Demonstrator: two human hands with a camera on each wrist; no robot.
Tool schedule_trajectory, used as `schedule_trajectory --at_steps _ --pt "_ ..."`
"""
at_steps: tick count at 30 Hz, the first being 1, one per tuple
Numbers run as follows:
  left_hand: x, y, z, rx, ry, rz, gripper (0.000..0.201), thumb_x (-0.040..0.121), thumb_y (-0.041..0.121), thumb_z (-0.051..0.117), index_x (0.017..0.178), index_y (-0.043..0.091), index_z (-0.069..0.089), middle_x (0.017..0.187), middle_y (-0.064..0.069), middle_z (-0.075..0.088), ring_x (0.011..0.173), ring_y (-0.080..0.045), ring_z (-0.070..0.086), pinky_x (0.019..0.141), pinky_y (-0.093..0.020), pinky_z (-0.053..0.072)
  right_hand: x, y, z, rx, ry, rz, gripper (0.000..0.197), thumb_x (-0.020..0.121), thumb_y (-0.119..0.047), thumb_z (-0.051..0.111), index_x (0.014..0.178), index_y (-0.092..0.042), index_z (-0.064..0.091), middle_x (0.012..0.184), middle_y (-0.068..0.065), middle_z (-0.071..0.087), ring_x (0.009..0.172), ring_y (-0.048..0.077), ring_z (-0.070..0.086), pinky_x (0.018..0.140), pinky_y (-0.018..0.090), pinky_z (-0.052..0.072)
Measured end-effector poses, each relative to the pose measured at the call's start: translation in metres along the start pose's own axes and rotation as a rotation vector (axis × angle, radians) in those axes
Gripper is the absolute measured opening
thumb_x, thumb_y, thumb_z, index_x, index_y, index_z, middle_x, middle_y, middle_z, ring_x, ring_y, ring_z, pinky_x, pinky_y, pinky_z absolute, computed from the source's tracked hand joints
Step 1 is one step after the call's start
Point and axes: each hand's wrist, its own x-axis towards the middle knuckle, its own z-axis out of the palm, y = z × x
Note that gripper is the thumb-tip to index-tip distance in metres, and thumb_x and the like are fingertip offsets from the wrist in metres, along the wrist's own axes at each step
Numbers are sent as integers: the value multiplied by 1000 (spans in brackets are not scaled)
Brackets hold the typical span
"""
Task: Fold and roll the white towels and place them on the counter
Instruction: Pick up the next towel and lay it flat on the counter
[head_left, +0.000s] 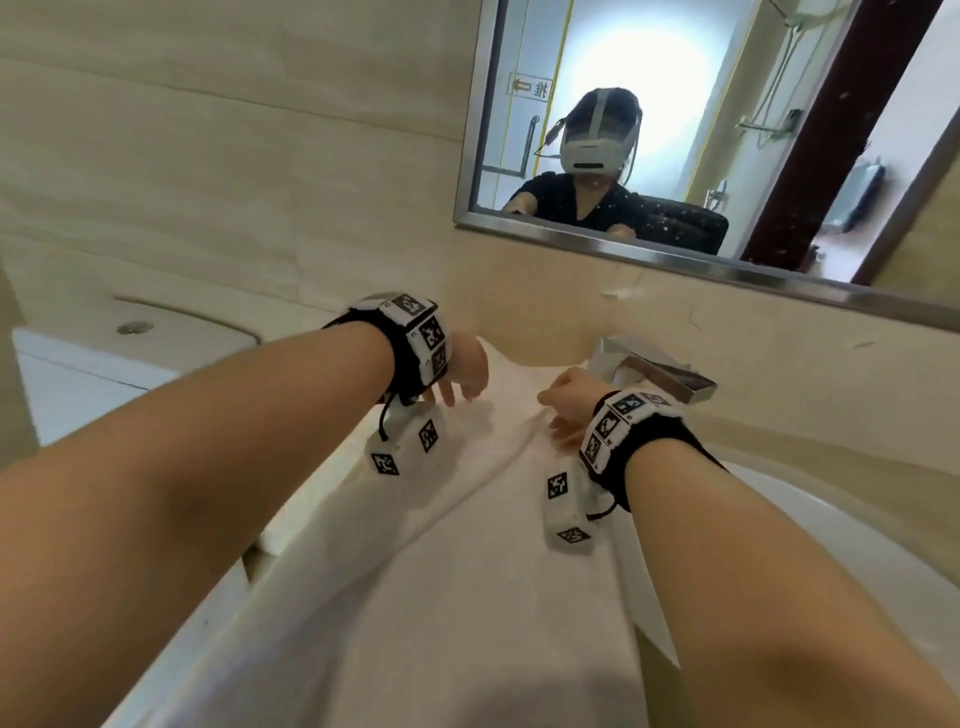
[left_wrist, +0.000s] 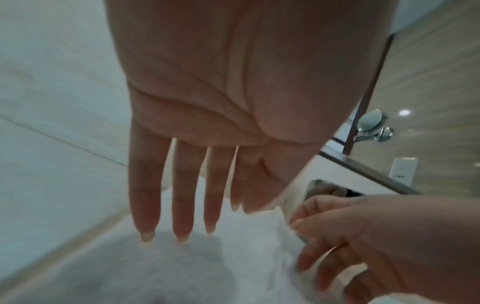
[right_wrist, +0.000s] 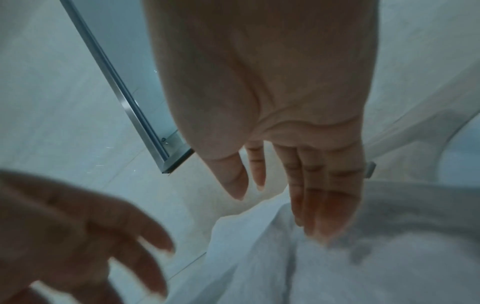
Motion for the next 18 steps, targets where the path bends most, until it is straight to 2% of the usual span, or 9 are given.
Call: schedule_trajectory --at_steps 2,4,8,13,14,16,18 --pt "-11 -19 4 114 -91 -39 33 97 17 47 128 8 53 125 -4 61 111 -23 60 94 -37 48 -2 -6 8 -103 -19 -30 38 96 -26 49 126 -4 42 77 7 49 65 21 51 54 29 42" --pt "-17 -34 12 148 -151 -56 28 96 23 50 121 10 56 113 -3 65 107 -19 61 95 -34 47 -8 -13 18 -253 -103 -68 41 98 -32 44 127 -3 46 70 5 49 57 18 48 52 27 38" --pt "-19 -49 26 142 -113 -29 21 93 28 56 102 9 60 82 2 64 79 -14 61 82 -27 50 -21 -25 40 -325 -270 -54 42 99 -43 37 116 -9 55 64 5 49 47 16 42 43 20 36" --pt "-31 -52 34 261 -107 -12 16 88 24 63 96 11 63 69 2 57 62 -12 54 65 -19 47 -37 -31 63 -288 -390 -40 44 100 -47 29 106 -13 58 58 3 51 46 13 36 43 20 33" --pt "-35 -53 34 263 -109 -1 18 87 23 64 101 12 62 70 2 58 63 -11 55 66 -20 48 -39 -30 66 -274 -376 -35 44 101 -46 29 107 -13 56 53 4 54 43 13 37 40 18 33" --pt "-40 -59 35 209 -123 0 34 86 23 66 117 12 59 81 2 63 77 -15 61 83 -28 54 -43 -26 73 -229 -369 -10 42 101 -44 29 107 -10 54 45 5 58 34 13 42 33 15 32" --pt "-50 -65 36 169 -117 -14 42 84 26 69 121 12 57 97 -3 68 91 -20 64 97 -37 50 -45 -22 78 -210 -407 7 44 102 -42 30 94 -5 51 44 7 60 30 13 45 32 16 34"
